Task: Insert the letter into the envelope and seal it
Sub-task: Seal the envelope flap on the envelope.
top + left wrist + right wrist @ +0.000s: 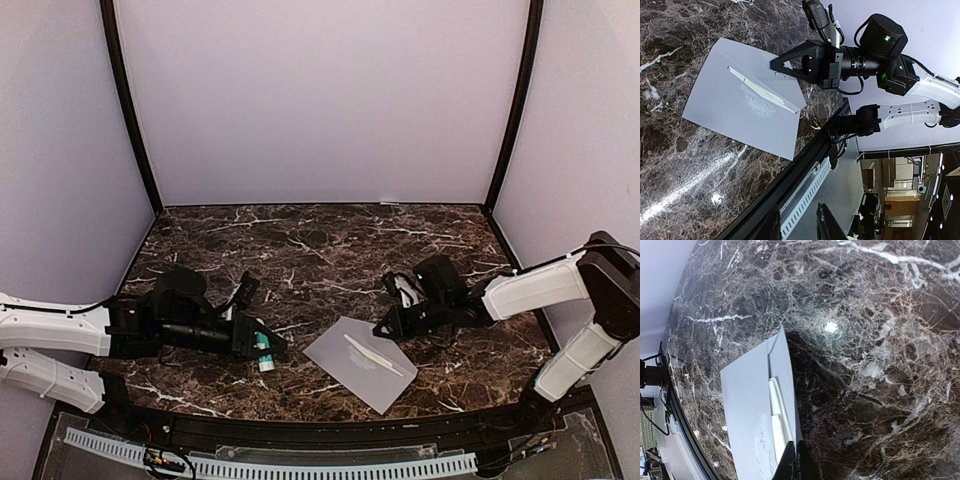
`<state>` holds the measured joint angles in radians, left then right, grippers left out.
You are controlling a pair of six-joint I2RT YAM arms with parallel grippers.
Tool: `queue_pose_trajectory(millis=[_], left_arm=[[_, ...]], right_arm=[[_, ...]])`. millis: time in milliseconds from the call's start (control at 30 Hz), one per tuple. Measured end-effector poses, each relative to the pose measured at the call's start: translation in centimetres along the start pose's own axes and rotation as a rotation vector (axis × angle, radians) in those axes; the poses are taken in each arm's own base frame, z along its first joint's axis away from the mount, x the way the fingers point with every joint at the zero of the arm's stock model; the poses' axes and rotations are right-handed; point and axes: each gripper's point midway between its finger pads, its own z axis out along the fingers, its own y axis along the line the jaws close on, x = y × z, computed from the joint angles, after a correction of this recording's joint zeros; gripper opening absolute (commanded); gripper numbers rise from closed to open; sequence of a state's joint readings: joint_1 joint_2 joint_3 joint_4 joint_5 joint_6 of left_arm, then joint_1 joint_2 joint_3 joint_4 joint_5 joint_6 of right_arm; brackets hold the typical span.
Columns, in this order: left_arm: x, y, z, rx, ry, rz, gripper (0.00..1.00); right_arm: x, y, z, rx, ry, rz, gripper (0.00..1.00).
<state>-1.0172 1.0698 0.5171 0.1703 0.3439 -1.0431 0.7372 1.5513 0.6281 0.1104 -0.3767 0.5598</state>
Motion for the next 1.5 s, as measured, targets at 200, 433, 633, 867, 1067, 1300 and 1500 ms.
queue_pose_trajectory(millis=[200, 433, 633, 867, 1067, 1300, 1500], left_arm=[[0.2, 0.9, 0.7, -0.03, 0.018, 0.005, 0.0], [-0.3, 1.7, 3.2, -0.065, 0.04, 0.014, 0.0], [-1.6, 2.1, 6.7, -0.074, 0.046, 0.029, 0.0], [-1.7, 3.9, 9.5, -0.1, 0.06, 0.021, 0.0], [-1.6, 5.2, 11.1, -0.109, 0.066, 0.016, 0.0], [-2.0, 6.0, 13.6, -0.116, 0.083, 0.012, 0.0], [-2.3, 5.8, 15.0, -0.1, 0.09, 0.015, 0.0]], right_arm=[[-1.5, 1.5, -2.5, -0.009, -0.1, -0.006, 0.0], [-1.6, 2.8, -4.7, 0.058, -0.204, 0.003, 0.0], [0.8, 0.8, -4.0, 0.17, -0.2, 0.057, 0.0], [1.9, 0.0, -3.6, 0.244, -0.216, 0.102, 0.0], [2.3, -0.1, -3.3, 0.27, -0.225, 0.121, 0.0], [2.7, -0.7, -2.8, 0.295, -0.213, 0.13, 0.0], [2.8, -0.8, -2.8, 0.297, -0.213, 0.132, 0.05]])
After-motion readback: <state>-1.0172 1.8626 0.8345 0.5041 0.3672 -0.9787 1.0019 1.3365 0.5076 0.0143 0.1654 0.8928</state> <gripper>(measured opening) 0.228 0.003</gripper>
